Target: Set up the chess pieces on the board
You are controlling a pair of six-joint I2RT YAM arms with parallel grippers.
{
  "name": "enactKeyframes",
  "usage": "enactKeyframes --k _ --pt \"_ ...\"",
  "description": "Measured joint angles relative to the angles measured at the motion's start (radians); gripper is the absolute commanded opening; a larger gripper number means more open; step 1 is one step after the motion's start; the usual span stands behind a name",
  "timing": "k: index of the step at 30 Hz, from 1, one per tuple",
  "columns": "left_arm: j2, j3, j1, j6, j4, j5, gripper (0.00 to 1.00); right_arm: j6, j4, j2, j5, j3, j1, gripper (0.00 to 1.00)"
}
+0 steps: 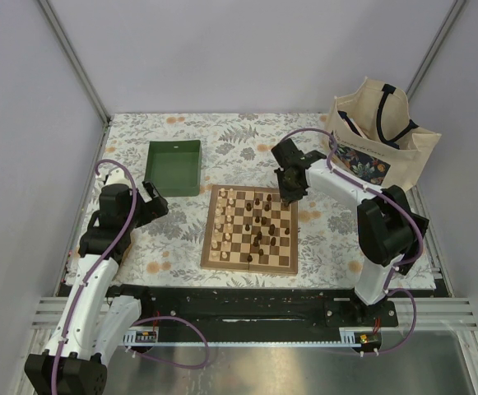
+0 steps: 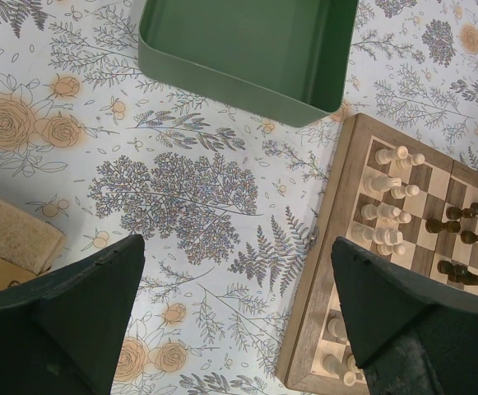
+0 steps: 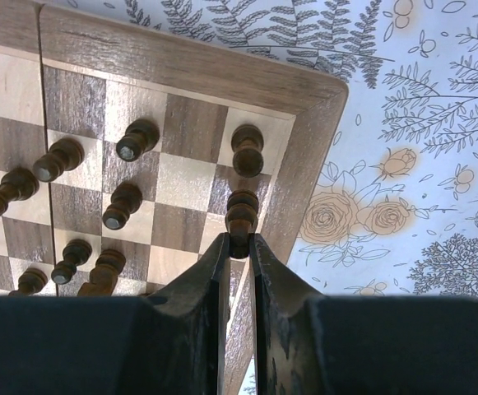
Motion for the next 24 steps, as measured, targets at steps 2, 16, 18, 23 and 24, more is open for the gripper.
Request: enactKeyframes --k 2,16,18,23,24 --pt "0.000 0.000 0.000 0.000 0.000 0.000 0.99 0.000 0.000 0.000 -0.004 0.000 -0.009 0.19" --pt "0.000 0.000 0.000 0.000 0.000 0.000 0.99 0.008 0.023 0.008 -0.046 -0.006 -0.021 0.20" --pt "0.000 0.000 0.000 0.000 0.000 0.000 0.99 0.008 0.023 0.009 -0.048 -0.009 -0.021 0.21" --pt "0.000 0.000 0.000 0.000 0.000 0.000 0.99 0.008 0.023 0.014 -0.050 -0.010 -0.022 0.22" --pt "0.000 0.000 0.000 0.000 0.000 0.000 0.99 0.008 0.024 0.016 -0.050 -0.010 -0.022 0.22"
